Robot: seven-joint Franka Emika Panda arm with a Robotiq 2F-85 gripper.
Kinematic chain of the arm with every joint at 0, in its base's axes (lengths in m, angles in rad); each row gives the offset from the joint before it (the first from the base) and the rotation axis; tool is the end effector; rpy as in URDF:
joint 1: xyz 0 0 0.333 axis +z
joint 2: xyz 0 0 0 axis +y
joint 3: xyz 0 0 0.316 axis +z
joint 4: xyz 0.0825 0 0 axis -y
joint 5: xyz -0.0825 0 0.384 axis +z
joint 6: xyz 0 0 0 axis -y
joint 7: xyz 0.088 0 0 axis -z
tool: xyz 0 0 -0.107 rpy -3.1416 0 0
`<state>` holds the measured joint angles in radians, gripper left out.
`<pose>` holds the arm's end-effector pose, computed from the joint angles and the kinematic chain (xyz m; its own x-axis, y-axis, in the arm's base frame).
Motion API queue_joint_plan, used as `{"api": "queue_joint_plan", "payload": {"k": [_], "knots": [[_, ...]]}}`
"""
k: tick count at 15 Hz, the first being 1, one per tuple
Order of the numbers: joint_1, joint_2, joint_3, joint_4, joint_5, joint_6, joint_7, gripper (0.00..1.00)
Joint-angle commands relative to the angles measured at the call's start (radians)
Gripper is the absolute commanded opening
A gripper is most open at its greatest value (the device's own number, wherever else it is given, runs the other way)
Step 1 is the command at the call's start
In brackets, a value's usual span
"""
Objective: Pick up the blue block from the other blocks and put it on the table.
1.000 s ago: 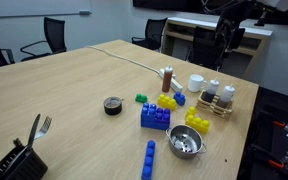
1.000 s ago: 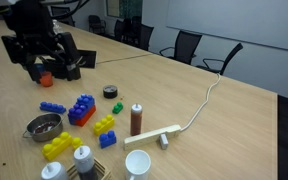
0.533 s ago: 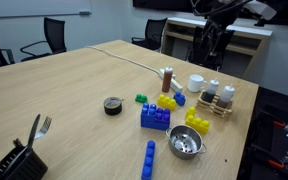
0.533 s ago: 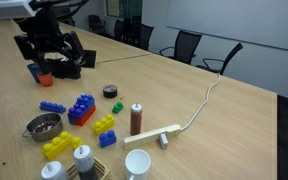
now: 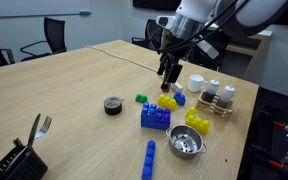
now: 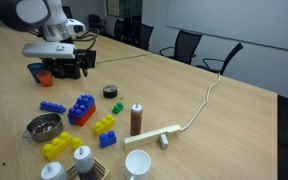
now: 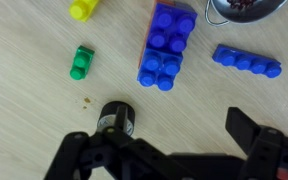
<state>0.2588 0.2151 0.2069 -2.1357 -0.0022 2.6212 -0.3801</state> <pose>0.5306 0.2635 0.3357 0.6391 0.7210 0.2676 0.7355 -0.6747 0.0614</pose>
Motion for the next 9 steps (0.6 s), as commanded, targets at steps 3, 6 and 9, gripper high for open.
{"api": "queue_joint_plan", "payload": {"k": [3, 6, 9], "knots": [[-0.028, 0.135, 0.033, 0.073, -0.043, 0.027, 0.009, 1.0], [-0.029, 0.188, 0.031, 0.112, -0.067, 0.028, 0.01, 1.0], [-0.034, 0.19, 0.04, 0.118, -0.053, 0.022, 0.006, 1.0]]}}
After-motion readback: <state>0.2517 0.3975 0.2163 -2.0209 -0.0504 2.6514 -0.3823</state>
